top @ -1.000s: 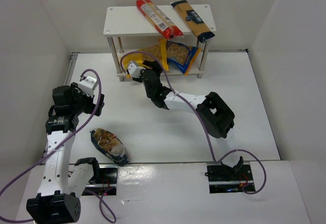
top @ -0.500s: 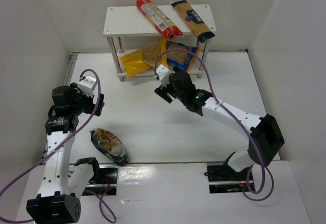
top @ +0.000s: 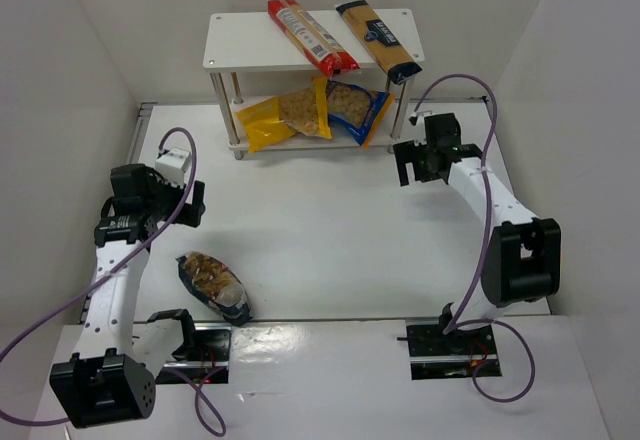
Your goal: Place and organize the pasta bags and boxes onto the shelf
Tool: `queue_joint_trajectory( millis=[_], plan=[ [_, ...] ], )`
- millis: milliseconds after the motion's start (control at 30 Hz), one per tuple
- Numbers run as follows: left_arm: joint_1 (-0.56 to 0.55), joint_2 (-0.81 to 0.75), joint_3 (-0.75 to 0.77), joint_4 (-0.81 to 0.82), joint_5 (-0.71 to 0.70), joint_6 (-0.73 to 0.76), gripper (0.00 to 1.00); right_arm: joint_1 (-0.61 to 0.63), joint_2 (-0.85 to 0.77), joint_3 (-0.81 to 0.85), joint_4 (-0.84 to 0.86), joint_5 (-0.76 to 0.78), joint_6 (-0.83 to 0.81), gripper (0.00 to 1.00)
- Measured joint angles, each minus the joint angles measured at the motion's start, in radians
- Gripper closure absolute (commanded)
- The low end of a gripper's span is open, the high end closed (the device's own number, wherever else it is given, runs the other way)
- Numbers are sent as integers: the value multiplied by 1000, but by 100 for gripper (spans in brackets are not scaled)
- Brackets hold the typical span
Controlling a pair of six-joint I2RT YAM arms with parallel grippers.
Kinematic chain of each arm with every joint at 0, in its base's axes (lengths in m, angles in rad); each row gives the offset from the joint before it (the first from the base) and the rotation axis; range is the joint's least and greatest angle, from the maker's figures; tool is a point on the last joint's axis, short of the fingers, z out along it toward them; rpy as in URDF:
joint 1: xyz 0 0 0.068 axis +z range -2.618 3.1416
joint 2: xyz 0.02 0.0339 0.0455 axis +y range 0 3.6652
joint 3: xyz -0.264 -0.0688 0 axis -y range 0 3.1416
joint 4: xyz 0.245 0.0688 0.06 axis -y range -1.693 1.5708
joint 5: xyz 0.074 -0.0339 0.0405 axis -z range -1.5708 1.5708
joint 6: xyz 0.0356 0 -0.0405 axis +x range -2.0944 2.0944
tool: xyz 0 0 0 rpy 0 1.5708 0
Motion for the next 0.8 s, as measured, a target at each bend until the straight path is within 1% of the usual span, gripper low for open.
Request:
queue_joint_trajectory(
  millis=[133, 300, 467, 800],
  plan=[
    [0, 0, 7, -6, -15, -2, 1, 14, -42, -42, -18, -16, 28, 0],
    [0, 0, 13, -6, -23, -2, 1, -27, -126, -113, -19, -14, 32, 0],
    [0, 2, 13, -7, -24, -2, 1, -66, -126, -116, -14, -7, 32, 0],
    [0, 2, 13, -7, -25, -2, 1, -67, -125, -116, -14, -8, 32, 0]
  ],
)
